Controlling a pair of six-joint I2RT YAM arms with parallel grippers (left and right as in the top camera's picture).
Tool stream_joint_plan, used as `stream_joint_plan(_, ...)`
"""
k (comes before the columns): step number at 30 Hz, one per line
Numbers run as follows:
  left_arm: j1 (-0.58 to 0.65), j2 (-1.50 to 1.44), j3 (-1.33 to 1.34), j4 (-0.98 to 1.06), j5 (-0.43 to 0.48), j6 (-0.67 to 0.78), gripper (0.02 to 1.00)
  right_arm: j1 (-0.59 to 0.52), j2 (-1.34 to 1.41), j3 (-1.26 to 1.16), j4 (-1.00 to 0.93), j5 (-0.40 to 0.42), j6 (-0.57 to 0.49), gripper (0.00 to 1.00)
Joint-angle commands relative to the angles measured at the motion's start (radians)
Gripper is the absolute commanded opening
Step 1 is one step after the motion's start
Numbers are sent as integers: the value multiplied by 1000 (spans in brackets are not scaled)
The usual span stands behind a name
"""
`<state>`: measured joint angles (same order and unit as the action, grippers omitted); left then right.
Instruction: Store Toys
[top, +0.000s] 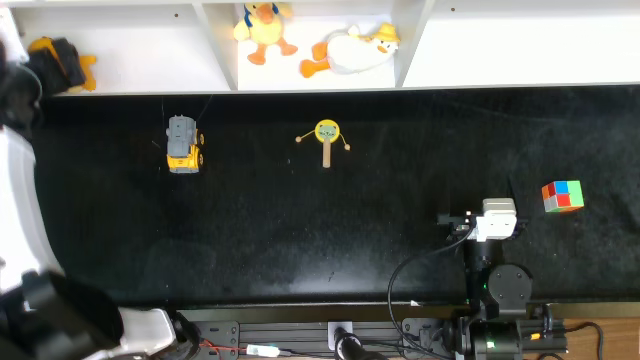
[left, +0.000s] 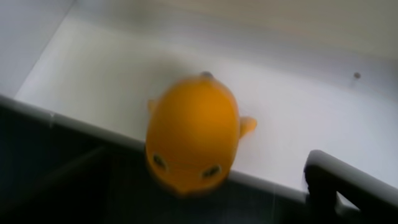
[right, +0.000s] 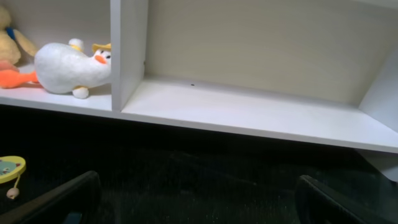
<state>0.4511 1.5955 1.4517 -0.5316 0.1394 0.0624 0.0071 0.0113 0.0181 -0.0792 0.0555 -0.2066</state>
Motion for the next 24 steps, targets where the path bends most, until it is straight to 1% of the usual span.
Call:
stream_joint_plan(1,-1,-195,-203,40,-7,19,998,-3,-7,-14,5,-7,0,993)
stream_joint_plan(6,-2,-408,-466,83,-2,-48,998,-3,-7,-14,5,-7,1,996)
stream_joint_plan(10,-2,-503,-593,68,10,-93,998,-3,-7,-14,5,-7,0,996)
stream_joint_plan(14,-21,-559,-700,63,77,-98,998,-3,-7,-14,5,-7,0,996)
stream_joint_plan(20,-165,-539,-819,104,68,-121,998,-3,-7,-14,5,-7,1,996)
stream_joint_plan(22,-222,-504,-818,132,45,-121,998,-3,-7,-14,5,-7,1,996)
stream_joint_plan(23,-276,-460,-814,178,17,-120,998,-3,-7,-14,5,-7,1,996)
stream_joint_plan(24,-296,-436,-811,201,6,-120,998,-3,-7,-14,5,-7,1,996)
